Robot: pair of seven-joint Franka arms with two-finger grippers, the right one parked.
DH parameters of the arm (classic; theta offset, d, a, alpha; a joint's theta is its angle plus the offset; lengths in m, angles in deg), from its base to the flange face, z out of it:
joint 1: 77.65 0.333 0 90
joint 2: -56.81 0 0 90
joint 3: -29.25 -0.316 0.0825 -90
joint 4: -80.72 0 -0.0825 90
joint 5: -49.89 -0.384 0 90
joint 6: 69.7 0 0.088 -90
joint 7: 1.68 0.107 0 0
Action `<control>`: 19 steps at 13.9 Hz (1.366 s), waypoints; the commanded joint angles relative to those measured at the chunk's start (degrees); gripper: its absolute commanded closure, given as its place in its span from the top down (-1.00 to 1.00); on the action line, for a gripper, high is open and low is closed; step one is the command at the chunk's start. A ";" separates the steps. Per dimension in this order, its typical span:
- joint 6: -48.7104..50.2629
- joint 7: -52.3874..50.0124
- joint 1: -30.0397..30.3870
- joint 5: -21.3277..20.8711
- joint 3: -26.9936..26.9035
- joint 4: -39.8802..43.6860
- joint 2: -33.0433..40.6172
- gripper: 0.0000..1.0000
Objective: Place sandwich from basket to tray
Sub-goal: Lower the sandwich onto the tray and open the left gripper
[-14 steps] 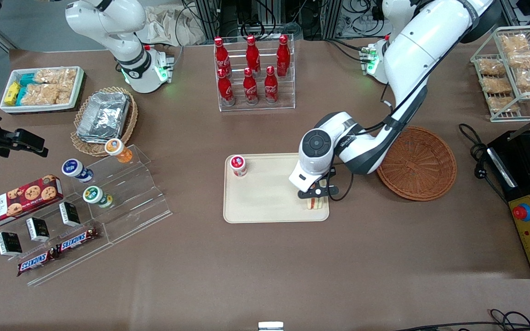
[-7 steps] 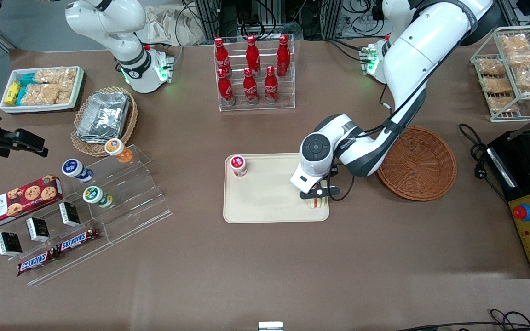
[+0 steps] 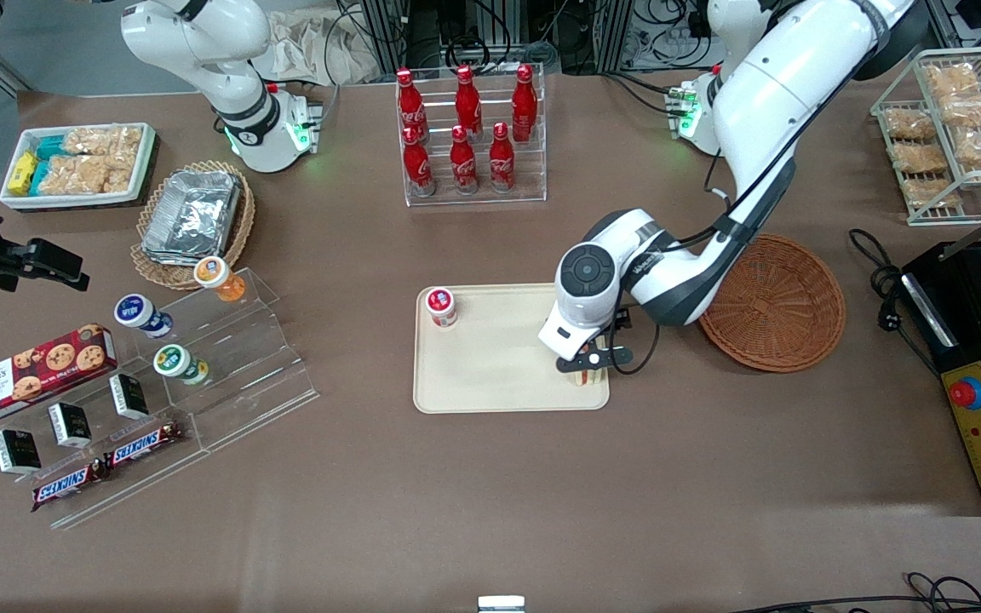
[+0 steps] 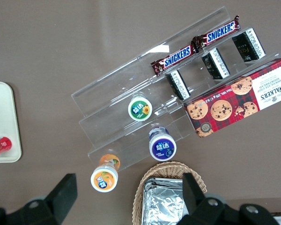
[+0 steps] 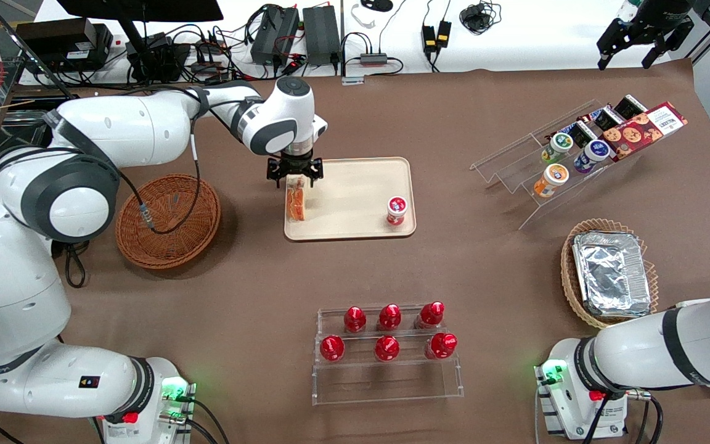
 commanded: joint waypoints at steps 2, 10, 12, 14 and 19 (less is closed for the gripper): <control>2.99 2.98 0.81 4.62 0.20 -0.34 7.43 0.99; 14.85 20.93 8.55 14.31 0.29 -0.25 16.67 1.00; 14.94 20.94 8.64 14.84 0.20 0.71 16.85 1.00; 14.94 20.94 8.73 15.01 0.11 1.33 16.85 0.99; 18.00 31.09 13.98 14.93 0.02 2.30 20.18 0.99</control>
